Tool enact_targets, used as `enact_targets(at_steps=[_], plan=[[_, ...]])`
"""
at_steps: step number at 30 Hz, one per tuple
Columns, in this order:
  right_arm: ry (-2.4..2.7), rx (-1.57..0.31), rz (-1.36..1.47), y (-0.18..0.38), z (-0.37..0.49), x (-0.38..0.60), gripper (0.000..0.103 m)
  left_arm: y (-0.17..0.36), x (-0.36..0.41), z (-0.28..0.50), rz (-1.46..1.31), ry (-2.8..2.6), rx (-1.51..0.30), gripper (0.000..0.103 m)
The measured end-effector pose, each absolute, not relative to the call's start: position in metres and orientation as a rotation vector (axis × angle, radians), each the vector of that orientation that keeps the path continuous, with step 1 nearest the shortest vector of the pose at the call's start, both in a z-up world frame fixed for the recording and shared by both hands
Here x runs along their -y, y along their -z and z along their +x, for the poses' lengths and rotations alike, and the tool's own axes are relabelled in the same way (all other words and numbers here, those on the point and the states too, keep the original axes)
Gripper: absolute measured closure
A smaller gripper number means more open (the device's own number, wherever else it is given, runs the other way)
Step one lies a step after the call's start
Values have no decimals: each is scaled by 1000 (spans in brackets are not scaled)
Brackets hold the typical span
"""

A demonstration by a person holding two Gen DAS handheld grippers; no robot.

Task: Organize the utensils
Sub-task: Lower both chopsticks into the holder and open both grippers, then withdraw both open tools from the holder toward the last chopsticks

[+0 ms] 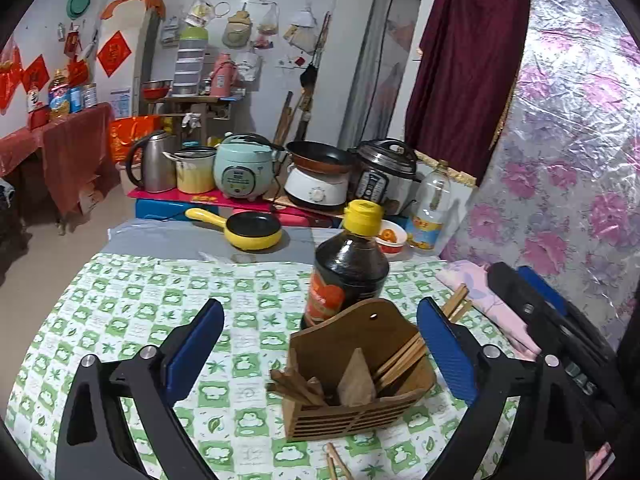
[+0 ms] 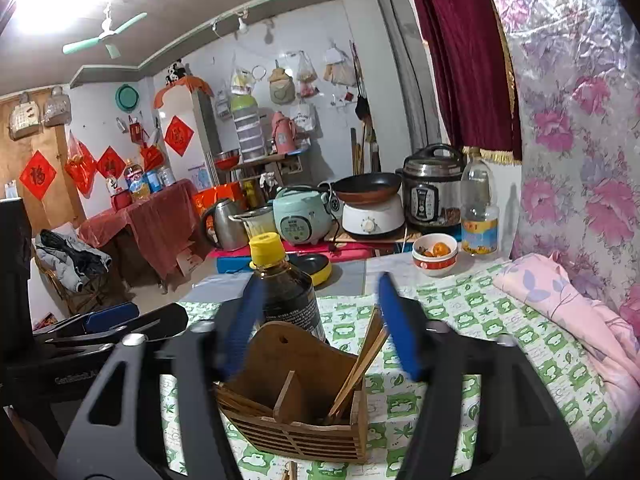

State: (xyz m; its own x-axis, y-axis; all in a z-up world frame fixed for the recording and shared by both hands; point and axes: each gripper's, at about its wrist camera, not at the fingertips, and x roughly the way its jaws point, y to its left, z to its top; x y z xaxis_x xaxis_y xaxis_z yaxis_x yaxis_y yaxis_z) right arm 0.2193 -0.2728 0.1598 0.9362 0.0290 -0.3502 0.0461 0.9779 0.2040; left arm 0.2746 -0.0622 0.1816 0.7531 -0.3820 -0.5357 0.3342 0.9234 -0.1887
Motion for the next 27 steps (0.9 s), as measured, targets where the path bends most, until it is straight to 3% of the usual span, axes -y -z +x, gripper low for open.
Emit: enact_targets(at_steps=[1, 3, 8, 27], plan=[[8, -356, 211, -161, 218, 272, 29, -182, 61, 274, -83, 383, -604, 6], [15, -346, 212, -163, 215, 271, 16, -182, 60, 275, -88, 372, -611, 6], [9, -338, 203, -166, 210, 270, 8, -180, 54, 279, -105, 365, -636, 6], [62, -354, 169, -171, 183, 271, 7, -191, 32, 253, -93, 292, -604, 6]])
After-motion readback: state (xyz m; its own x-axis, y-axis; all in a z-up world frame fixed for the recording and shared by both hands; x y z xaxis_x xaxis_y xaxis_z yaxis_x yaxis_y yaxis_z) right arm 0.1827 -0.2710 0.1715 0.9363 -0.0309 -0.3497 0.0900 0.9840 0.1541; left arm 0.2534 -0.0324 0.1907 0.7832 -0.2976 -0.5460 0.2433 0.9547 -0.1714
